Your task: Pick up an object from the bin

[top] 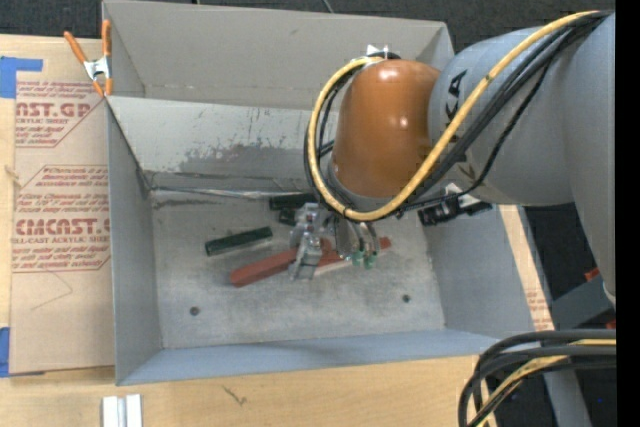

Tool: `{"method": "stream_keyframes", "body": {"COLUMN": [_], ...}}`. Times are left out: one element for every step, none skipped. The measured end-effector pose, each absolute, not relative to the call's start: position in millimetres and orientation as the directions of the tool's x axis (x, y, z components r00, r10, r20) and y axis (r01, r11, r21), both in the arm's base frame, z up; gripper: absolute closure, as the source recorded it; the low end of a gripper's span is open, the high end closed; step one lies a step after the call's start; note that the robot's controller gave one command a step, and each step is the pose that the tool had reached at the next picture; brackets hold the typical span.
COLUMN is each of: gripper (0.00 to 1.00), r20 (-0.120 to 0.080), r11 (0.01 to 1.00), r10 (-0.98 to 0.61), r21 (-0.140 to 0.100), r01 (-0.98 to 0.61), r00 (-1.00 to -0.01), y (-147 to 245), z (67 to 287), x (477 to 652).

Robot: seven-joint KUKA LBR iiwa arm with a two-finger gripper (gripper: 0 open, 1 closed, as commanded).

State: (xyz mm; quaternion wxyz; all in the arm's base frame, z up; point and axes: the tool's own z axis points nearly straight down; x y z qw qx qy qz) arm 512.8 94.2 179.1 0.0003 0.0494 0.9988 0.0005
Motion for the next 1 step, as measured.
{"method": "stream_keyframes", "body": {"gripper": [1.0], "r20": [-0.002], "r11": [0.995], "r10": [0.095], "r21": [0.001], "r01": [0.095], "r00": [-0.995], "y": [87.5], "z": [224.2], "x": [549.9]}}
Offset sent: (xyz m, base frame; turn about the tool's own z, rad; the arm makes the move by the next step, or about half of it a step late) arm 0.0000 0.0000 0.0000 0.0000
